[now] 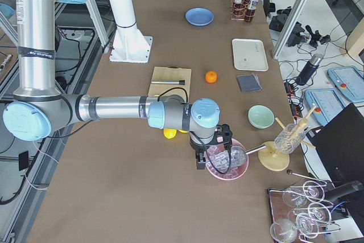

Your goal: Pick orange to plate

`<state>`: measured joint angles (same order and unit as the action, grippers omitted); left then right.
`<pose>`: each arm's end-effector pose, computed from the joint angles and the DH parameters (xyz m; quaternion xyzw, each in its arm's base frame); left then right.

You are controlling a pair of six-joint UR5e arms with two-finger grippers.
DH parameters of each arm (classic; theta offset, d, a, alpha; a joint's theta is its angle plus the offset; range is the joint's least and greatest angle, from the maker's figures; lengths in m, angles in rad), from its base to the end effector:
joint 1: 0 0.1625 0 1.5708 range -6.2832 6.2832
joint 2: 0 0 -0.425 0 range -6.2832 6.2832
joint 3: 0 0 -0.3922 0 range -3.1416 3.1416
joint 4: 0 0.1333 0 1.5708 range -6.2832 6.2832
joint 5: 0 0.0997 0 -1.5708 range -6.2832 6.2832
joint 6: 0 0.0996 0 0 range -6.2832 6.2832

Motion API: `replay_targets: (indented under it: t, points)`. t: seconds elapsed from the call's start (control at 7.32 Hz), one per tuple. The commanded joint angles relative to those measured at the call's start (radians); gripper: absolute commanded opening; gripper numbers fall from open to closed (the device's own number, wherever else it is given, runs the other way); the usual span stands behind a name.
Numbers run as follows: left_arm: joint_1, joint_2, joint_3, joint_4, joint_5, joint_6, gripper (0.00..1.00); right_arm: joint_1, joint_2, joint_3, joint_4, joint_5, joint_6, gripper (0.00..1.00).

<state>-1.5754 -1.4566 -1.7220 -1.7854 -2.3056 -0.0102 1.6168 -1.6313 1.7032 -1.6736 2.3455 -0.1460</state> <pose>-0.0686 -0.4582 0.6170 0.1161 0.3567 0.0382 0.9262 0.0849 -0.4595 0.6328 0.0220 -0.3773 -0.0404 0.9249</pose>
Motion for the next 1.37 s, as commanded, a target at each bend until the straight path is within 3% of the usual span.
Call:
replay_targets:
  t: [0.0,0.96,1.23]
  points:
    - [0.0,0.002,0.005,-0.003,0.0,0.001,0.98,0.0,0.001,0.006,0.0,0.005,0.037,1.0]
    - [0.0,-0.002,0.005,-0.003,0.0,-0.001,0.98,0.0,0.001,0.003,0.008,0.006,0.037,1.0]
    - [0.0,-0.002,0.009,-0.002,0.0,-0.001,0.98,0.0,-0.018,-0.007,0.076,0.005,0.039,1.0]
